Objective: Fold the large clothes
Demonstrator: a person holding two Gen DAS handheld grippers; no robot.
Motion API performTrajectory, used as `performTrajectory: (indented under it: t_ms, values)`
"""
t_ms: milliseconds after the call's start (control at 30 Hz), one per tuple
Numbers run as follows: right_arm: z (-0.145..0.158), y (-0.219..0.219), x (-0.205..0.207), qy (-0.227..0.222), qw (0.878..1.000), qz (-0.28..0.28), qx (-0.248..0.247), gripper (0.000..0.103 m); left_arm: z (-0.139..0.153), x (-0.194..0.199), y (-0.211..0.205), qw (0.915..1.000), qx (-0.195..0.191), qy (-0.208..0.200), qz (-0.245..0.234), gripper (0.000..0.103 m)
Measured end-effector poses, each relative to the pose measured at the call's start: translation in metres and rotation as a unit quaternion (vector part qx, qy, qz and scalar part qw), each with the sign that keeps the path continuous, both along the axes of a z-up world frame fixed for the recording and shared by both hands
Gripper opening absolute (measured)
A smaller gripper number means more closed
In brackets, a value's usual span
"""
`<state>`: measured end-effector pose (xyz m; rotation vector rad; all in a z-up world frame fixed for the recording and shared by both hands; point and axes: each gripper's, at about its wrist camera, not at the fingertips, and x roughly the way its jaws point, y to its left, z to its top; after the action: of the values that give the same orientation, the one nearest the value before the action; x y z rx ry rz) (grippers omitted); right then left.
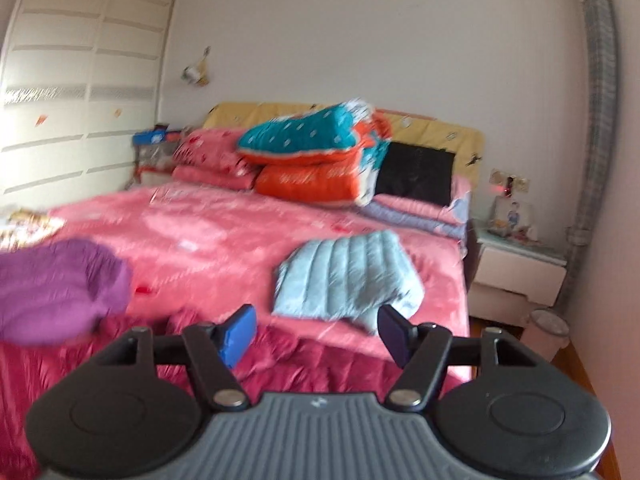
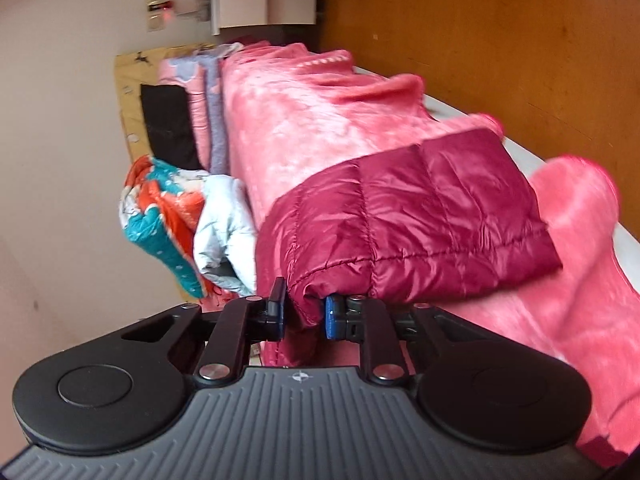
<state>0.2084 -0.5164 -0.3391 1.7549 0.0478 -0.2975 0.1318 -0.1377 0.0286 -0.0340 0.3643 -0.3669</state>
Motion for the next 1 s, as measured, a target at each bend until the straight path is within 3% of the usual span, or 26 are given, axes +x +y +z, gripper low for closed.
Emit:
performTrajectory:
  t_ms: [133, 233, 300, 467, 700, 800, 867, 933, 1000]
  values:
    - [0.013, -0.007, 0.001, -0.003, 0.999, 0.006, -0.042, 0.020, -0.037, 0.004, 0.035, 0.9989, 0.018, 0.013, 0.042, 0.067]
    - [0.046, -0.009, 0.006, 0.008, 0.992, 0.022, -0.126, 0.018, -0.054, 0.007, 0.064, 0.9971, 0.012, 0.014, 0.074, 0.067]
    - [0.074, -0.006, 0.013, 0.017, 0.980, 0.035, -0.193, 0.017, -0.062, 0.013, 0.080, 0.9947, 0.011, 0.018, 0.100, 0.067]
    - [0.154, 0.022, 0.042, 0.040, 0.924, 0.071, -0.374, 0.017, -0.070, 0.031, 0.119, 0.9884, -0.010, 0.029, 0.149, 0.067]
    - [0.244, 0.111, 0.123, 0.011, 0.829, 0.156, -0.537, 0.016, -0.081, 0.036, 0.166, 0.9774, -0.048, 0.035, 0.203, 0.067]
    - [0.267, 0.175, 0.164, -0.008, 0.766, 0.201, -0.611, 0.016, -0.092, 0.038, 0.183, 0.9703, -0.060, 0.042, 0.230, 0.067]
    - [0.272, 0.228, 0.185, -0.026, 0.708, 0.238, -0.664, 0.016, -0.098, 0.040, 0.195, 0.9656, -0.077, 0.049, 0.244, 0.067]
    - [0.263, 0.285, 0.202, -0.041, 0.628, 0.288, -0.722, 0.016, -0.103, 0.042, 0.207, 0.9593, -0.095, 0.056, 0.260, 0.067]
    - [0.240, 0.344, 0.207, -0.047, 0.529, 0.341, -0.776, 0.016, -0.106, 0.041, 0.217, 0.9525, -0.115, 0.059, 0.276, 0.067]
